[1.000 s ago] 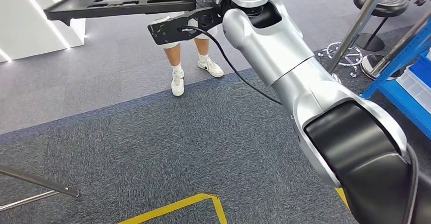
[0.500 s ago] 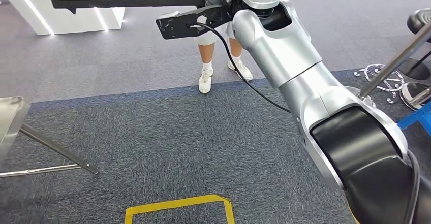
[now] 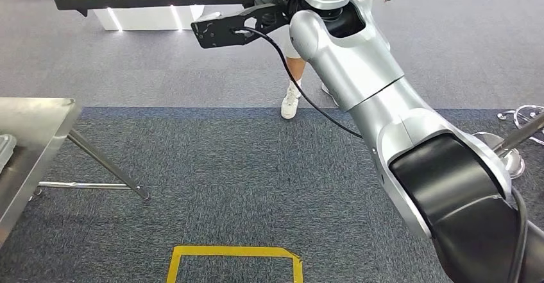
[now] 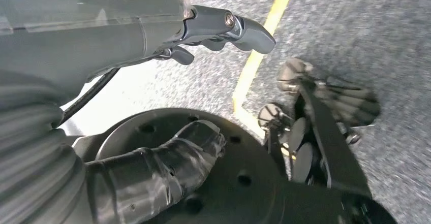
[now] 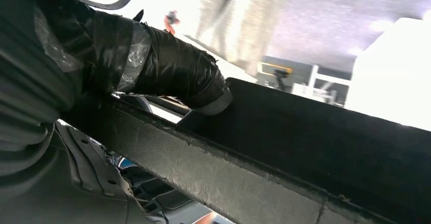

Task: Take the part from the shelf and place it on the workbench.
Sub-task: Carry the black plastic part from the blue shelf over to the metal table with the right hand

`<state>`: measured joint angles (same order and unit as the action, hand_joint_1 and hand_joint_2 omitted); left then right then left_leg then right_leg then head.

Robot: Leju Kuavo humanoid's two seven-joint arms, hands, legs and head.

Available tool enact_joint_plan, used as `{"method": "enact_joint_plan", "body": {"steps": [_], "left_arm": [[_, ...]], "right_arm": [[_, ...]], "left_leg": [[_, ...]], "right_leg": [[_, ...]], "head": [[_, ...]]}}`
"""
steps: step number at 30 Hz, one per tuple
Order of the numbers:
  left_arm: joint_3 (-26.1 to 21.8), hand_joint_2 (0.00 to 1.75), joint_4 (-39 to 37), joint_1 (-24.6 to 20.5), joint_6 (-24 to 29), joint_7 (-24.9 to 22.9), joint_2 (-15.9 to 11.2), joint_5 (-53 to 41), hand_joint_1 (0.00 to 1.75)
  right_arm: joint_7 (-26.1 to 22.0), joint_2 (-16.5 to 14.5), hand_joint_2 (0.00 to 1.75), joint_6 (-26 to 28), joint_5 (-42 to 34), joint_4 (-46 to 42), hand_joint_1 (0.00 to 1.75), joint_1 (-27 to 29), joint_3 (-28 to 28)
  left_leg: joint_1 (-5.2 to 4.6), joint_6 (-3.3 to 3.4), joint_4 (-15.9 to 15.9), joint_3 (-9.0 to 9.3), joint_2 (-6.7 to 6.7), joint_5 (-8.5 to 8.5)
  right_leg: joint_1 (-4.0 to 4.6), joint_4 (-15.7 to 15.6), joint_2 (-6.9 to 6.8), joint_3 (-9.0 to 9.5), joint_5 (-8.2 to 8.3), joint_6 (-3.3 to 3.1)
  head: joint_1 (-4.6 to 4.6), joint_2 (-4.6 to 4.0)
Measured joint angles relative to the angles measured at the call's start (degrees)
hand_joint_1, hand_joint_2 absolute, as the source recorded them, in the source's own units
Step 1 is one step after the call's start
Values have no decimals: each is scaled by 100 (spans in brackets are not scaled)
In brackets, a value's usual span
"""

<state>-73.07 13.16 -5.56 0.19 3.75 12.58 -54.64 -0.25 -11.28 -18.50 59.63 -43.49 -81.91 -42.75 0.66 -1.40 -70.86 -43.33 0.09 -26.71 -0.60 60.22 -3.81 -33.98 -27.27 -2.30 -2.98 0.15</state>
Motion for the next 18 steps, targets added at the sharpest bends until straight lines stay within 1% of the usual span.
{"method": "enact_joint_plan", "body": {"steps": [1, 2, 3, 4, 5, 6, 7, 8, 9, 10, 11, 12, 13, 14, 15, 16, 17, 18], "left_arm": [[0, 175, 0, 1, -1, -4, -2, 2, 0], [0, 175, 0, -3, -2, -11, -6, 5, 0], [0, 175, 0, -9, -2, -20, -10, 8, 0], [0, 175, 0, -15, -2, -29, -13, 9, 0], [0, 175, 0, -19, -1, -40, -15, 10, 0], [-1, 175, 0, -20, 2, -52, -17, 10, 0], [-1, 175, -1, -15, 5, -62, -16, 10, 0], [-2, 175, -1, -13, 8, -72, -16, 10, 0], [-2, 175, -1, -14, 14, -79, -16, 10, 0], [-2, 175, -1, -16, 17, -84, -15, 10, 0], [-2, 175, -1, -23, 20, -87, -15, 10, 0], [-2, 175, -1, -28, 22, -89, -14, 10, 0], [-2, 175, -2, -31, 22, -90, -14, 10, 0], [-2, 175, -2, -32, 22, -90, -14, 10, 0], [-2, 175, -2, -32, 22, -89, -14, 10, 0], [-2, 175, -2, -30, 22, -89, -14, 10, 0], [-2, 175, -2, -28, 22, -89, -14, 10, 0], [-2, 175, -2, -28, 25, -89, -15, 10, 0]], "right_arm": [[-10, -14, 175, 1, 0, 3, 175, -7, 0], [-23, -23, 175, 3, 0, 5, 175, -18, 1], [-39, -28, 175, 3, -1, 9, 175, -30, 1], [-56, -31, 175, 3, -1, 16, 175, -39, 1], [-69, -39, 175, 3, -2, 26, 175, -45, 1], [-78, -52, 175, 3, -2, 34, 175, -46, -1], [-85, -65, 175, 4, -3, 42, 175, -46, -1], [-91, -77, 175, 4, -7, 49, 175, -50, -2], [-98, -80, 175, 4, -11, 54, 175, -53, -1], [-106, -78, 175, 2, -15, 62, 175, -52, -1], [-114, -74, 175, 0, -20, 73, 175, -46, -2], [-121, -71, 175, -2, -22, 87, 175, -32, -2], [-128, -70, 175, -3, -26, 103, 175, -17, -3], [-138, -72, 175, -3, -29, 120, 175, -8, -4], [-148, -75, 175, -2, -32, 134, 175, -4, -6], [-154, -78, 175, 0, -34, 145, 175, -5, -8], [-160, -78, 175, 0, -35, 157, 175, -10, -9], [-163, -78, 175, 1, -40, 168, 175, -16, -9]], "left_leg": [[-19, 27, 426, 215, 129, 191], [-63, 64, 819, 419, 280, 326], [-104, 106, 1077, 549, 398, 392], [-142, 144, 1213, 607, 472, 403], [-168, 174, 1238, 611, 433, 398], [-163, 207, 1262, 614, 350, 413], [-151, 235, 1300, 630, 275, 433], [-134, 270, 1338, 651, 205, 453], [-115, 304, 1372, 674, 139, 470], [-102, 328, 1384, 683, 74, 477], [-99, 347, 1381, 684, 3, 476], [-98, 356, 1371, 682, -82, 472], [-96, 358, 1356, 681, -173, 467], [-90, 354, 1332, 679, -271, 460], [-82, 343, 1298, 678, -371, 445], [-71, 326, 1256, 673, -463, 424], [-65, 301, 1208, 651, -546, 403], [-57, 271, 1166, 618, -617, 390]], "right_leg": [[6, -2, -64, 26, -21, 9], [22, -1, -123, 46, -44, 25], [38, -5, -178, 61, -62, 45], [54, -11, -238, 72, -76, 66], [65, -21, -305, 81, -83, 88], [70, -36, -373, 98, -94, 114], [60, -18, -349, 104, -126, 140], [48, 67, -237, 77, -197, 159], [37, 282, -61, -12, -327, 174], [21, 601, 144, -159, -489, 179], [20, 985, 279, -350, -654, 182], [19, 1331, 346, -535, -763, 189], [14, 1515, 368, -651, -770, 196], [5, 1499, 380, -677, -667, 202], [-9, 1262, 399, -593, -465, 205], [-30, 894, 475, -449, -242, 206], [-50, 554, 626, -309, -84, 209], [-67, 310, 761, -206, 10, 207]], "head": [[0, 0], [0, 0], [2, 0], [3, 0], [4, 0], [7, 0], [9, 0], [11, 0], [16, 0], [17, 0], [18, 0], [20, 0], [19, 0], [19, 0], [20, 0], [20, 0], [20, 0], [19, 0]]}}
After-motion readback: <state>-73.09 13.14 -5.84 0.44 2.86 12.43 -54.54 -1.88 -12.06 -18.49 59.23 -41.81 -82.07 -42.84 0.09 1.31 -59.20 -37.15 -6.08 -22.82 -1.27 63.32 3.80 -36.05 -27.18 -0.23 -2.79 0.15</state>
